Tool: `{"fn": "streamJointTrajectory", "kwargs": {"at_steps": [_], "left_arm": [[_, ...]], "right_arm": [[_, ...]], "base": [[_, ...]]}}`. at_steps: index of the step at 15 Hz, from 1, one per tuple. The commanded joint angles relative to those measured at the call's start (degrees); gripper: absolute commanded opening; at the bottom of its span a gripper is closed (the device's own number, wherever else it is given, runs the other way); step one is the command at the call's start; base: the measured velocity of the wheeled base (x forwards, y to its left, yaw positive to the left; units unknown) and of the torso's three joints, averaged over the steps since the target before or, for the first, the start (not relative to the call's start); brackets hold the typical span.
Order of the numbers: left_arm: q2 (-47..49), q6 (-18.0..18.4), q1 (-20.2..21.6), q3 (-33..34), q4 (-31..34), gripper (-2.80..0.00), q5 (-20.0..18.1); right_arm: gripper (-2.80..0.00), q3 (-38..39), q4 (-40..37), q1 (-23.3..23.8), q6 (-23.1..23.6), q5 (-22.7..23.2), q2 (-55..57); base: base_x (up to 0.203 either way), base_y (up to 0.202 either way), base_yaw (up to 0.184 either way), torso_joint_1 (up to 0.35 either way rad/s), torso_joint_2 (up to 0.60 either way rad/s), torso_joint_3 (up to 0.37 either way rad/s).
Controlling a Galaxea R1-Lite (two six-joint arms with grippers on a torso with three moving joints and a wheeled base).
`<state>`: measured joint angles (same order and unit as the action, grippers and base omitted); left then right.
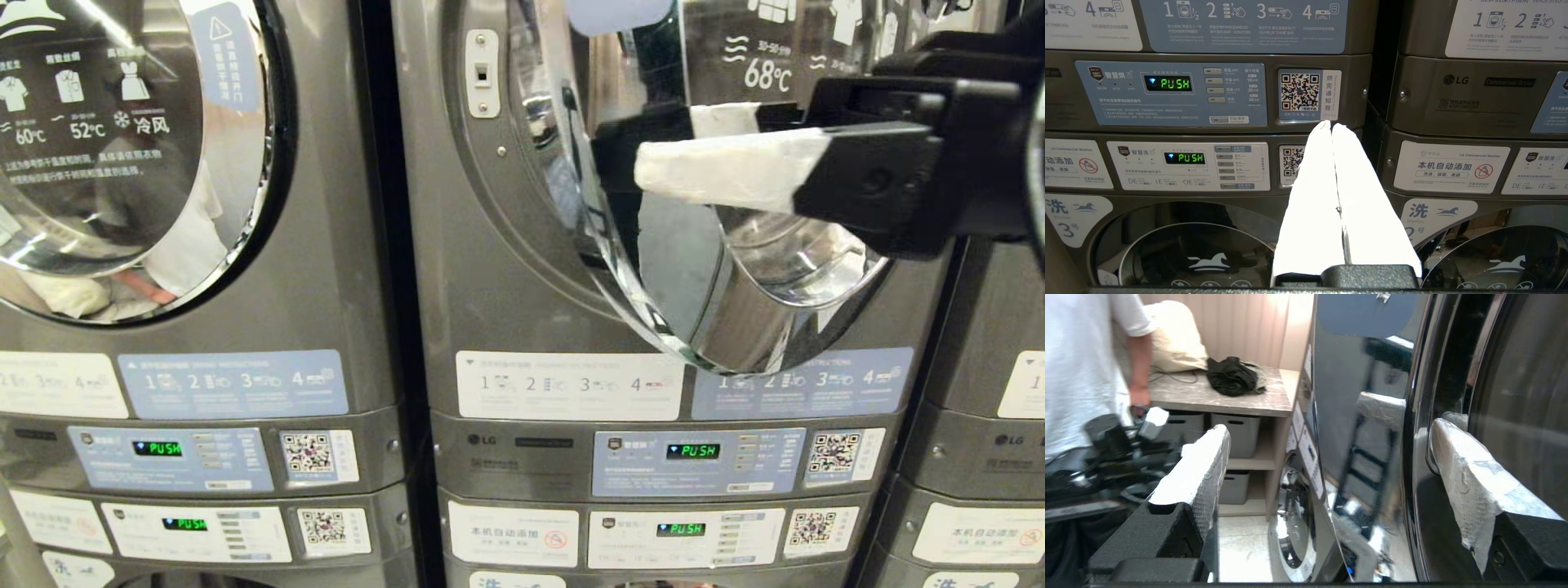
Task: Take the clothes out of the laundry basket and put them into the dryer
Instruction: Open the dryer
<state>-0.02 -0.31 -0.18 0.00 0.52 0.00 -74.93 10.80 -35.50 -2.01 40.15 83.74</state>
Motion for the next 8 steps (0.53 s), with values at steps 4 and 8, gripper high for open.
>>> {"fn": "streamJointTrajectory", "kwargs": {"at_steps": [4, 8], "left_arm": [[-0.1, 0.0, 0.0, 0.1, 0.0, -2.80, 0.0], [-0.1, 0.0, 0.0, 0.1, 0.0, -2.80, 0.0]], "right_arm": [[0.00, 9.5, -1.9, 0.0, -0.2, 1.8, -14.3], [0.00, 15.3, -7.7, 0.4, -2.4, 0.5, -30.1]], "base": [[0.000, 0.000, 0.000, 0.000, 0.00, 0.000], [0.000, 0.000, 0.000, 0.000, 0.00, 0.000]]}}
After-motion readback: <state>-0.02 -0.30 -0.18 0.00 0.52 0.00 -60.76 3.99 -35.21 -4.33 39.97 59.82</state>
